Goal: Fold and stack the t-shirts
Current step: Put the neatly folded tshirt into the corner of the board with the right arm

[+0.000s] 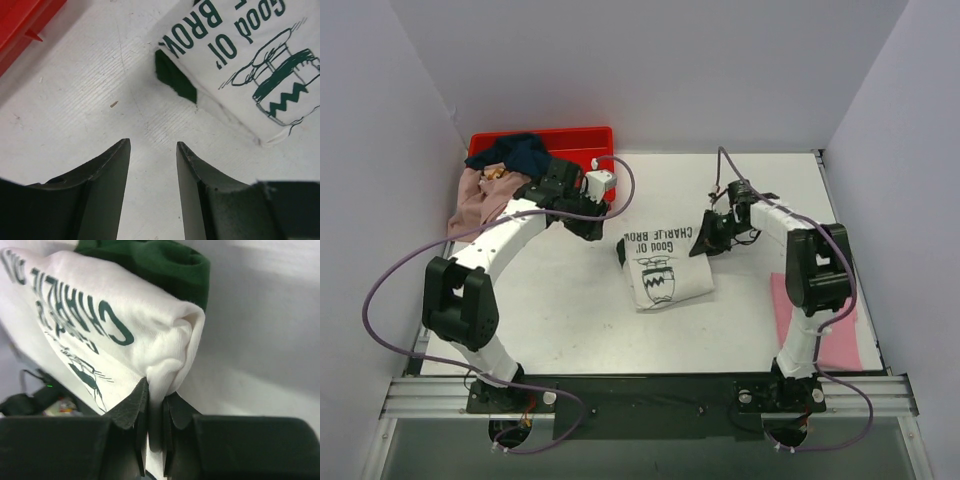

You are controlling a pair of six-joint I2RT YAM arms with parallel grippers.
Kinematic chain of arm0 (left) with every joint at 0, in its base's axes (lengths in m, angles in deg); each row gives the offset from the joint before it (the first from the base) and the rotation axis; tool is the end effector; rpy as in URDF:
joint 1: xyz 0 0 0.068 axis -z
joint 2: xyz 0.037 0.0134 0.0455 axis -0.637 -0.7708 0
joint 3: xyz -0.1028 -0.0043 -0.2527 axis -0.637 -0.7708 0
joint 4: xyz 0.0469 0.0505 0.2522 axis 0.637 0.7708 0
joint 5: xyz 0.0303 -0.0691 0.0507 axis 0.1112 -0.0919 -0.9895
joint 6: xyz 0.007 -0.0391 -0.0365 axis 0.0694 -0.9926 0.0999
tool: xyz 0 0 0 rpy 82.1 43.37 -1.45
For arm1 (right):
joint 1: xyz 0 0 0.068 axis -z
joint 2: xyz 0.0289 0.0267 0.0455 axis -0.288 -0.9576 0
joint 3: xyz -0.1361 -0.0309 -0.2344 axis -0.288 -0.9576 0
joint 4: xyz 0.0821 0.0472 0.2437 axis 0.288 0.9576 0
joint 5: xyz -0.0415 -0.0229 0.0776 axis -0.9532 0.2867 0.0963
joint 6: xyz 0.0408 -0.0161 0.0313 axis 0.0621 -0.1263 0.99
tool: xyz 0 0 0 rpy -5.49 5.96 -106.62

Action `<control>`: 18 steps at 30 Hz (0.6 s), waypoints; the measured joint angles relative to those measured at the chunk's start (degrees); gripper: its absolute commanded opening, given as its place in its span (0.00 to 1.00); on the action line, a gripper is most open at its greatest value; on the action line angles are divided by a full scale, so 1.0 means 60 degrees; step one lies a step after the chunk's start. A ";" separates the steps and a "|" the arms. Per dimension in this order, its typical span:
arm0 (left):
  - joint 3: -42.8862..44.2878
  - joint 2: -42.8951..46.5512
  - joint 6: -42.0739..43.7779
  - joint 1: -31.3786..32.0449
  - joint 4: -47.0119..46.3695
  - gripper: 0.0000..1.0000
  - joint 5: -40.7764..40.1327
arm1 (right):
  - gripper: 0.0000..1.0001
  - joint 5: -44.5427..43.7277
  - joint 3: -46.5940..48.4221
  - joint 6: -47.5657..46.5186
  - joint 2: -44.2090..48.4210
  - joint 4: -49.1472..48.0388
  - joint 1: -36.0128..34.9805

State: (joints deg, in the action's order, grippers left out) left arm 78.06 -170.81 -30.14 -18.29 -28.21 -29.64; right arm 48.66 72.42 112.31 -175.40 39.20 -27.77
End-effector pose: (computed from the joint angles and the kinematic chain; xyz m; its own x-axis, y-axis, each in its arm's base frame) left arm 0.3382 -0.1426 0.2691 -0.6747 0.4453 -0.5887 0.6246 0.7694 -0.1338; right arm 0.3866 0.1000 0.1541 -0.9578 0.1055 -0.2675 -0.1328 0.6628 0.7369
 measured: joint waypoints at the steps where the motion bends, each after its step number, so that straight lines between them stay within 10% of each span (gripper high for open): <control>1: 0.0000 0.0193 0.0073 0.0011 0.0036 0.52 -0.0047 | 0.00 -0.0408 0.0117 -0.0499 0.0357 0.0572 0.0007; 18: 0.0317 0.0747 0.0495 0.0018 -0.0124 0.54 -0.0681 | 0.00 -0.6666 -0.0780 -0.5005 0.5635 0.5654 -0.0055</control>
State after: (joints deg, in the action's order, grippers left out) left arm 79.96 -166.33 -27.17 -18.18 -28.95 -33.73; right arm 8.66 67.74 82.28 -141.59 73.13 -28.09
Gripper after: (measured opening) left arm 0.528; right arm 0.066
